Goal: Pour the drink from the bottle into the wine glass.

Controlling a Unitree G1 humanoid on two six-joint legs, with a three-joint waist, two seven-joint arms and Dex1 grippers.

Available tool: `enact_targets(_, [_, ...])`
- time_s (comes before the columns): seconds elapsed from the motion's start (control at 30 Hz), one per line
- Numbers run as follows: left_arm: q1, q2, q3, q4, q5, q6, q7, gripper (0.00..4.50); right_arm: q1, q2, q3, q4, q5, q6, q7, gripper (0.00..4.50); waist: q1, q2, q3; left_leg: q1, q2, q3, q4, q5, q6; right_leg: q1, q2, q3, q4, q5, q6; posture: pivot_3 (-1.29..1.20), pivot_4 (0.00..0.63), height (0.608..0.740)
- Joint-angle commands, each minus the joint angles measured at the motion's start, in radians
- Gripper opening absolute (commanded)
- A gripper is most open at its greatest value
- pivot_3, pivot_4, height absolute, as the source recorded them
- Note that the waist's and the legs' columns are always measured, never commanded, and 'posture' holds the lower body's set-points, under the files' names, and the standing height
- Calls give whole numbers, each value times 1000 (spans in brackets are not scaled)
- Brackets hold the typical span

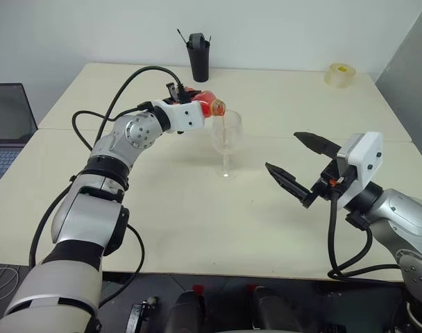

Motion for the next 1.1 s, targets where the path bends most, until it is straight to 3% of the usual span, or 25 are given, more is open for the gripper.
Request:
enact_targets(0.03, [-56,19,-2,-42,7,-16,34,791,-6,-7,-12,-38,9,-5,-5,4500,0,0,0,0,0,0,0,0,0,0,0,0,0,0,0,0,150,740])
enact_targets(1.1, [-108,55,-60,-24,96,-38,136,791,5,-13,2,-24,-24,-14,3,4500,0,0,0,0,0,0,0,1,-1,0,0,0,0,0,0,0,150,740])
